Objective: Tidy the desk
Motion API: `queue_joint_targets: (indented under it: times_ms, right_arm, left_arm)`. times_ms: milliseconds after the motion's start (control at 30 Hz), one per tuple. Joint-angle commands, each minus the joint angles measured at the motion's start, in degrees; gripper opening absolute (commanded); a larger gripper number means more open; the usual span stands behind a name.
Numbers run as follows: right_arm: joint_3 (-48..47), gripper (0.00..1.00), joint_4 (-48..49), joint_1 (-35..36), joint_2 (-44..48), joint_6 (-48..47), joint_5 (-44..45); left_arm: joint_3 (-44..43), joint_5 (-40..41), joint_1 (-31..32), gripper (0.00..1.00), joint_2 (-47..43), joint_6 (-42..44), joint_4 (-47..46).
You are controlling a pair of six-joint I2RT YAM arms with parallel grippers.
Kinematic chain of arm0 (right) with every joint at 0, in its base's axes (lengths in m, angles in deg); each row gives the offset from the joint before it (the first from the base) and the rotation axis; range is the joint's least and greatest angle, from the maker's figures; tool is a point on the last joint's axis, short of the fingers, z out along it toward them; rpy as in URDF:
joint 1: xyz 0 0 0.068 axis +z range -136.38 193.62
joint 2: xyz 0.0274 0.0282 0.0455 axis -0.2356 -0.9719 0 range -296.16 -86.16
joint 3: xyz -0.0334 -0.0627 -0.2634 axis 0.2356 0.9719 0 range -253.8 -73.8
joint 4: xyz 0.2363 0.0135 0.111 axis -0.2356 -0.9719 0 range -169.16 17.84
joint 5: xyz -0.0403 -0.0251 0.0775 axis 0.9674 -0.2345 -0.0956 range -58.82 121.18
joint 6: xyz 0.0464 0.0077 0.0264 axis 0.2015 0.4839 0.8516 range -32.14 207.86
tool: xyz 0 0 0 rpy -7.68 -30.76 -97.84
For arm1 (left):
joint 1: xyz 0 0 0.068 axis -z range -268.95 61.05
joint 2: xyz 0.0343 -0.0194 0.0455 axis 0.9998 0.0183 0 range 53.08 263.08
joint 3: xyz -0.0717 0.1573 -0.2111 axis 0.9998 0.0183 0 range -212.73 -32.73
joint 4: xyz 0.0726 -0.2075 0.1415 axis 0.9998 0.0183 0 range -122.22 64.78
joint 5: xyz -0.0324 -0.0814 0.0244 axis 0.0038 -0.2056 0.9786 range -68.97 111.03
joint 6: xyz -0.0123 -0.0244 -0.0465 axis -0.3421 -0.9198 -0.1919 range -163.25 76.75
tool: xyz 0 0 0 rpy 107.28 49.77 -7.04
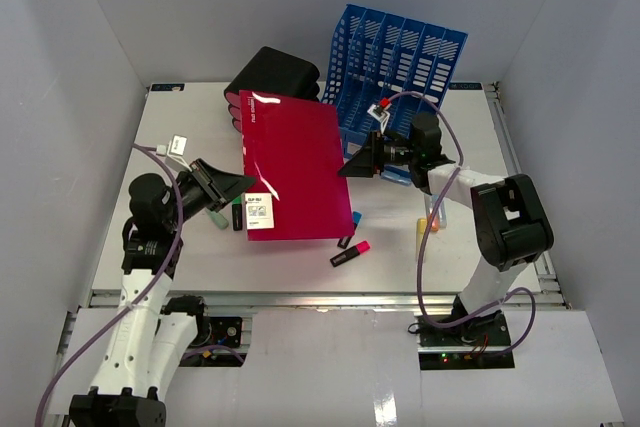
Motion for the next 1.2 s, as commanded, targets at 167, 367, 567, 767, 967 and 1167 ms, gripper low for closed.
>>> queue_joint_targets:
  times_ms: [167, 367, 567, 767, 967, 1167]
  right_arm:
    - [-0.7, 0.9, 24.2, 0.1, -5.2, 14.7, -1.2]
    - [-2.8, 0.91, 60.4, 0.8, -11.9, 44.0, -2.8]
    - [-3.4, 0.92, 62.4, 2.6, -8.8, 45.6, -2.8]
    - [-3.4, 0.54, 61.9, 2.7, -6.0, 45.3, -3.2]
    - [-2.1, 0.34, 62.3, 2.8, -2.1, 44.9, -4.0]
    - [0.4, 0.08, 55.2, 2.8, 5.4, 38.6, -5.4]
  left_arm:
    - [-4.7, -3.6, 1.0, 0.0, 0.7, -3.6, -6.8]
    - [-5.1, -4.5, 1.4, 0.0, 1.3, -5.4, -9.5]
    - [-3.4, -4.2, 1.4, 0.0, 2.1, -5.1, -11.2]
    - [-1.5, -4.9, 1.5, 0.0, 2.4, -4.1, -11.3]
    - [-0.4, -5.2, 1.5, 0.0, 2.5, -3.0, -10.9]
    - [-0.6, -4.7, 1.5, 0.07, 4.0, -0.3, -8.9]
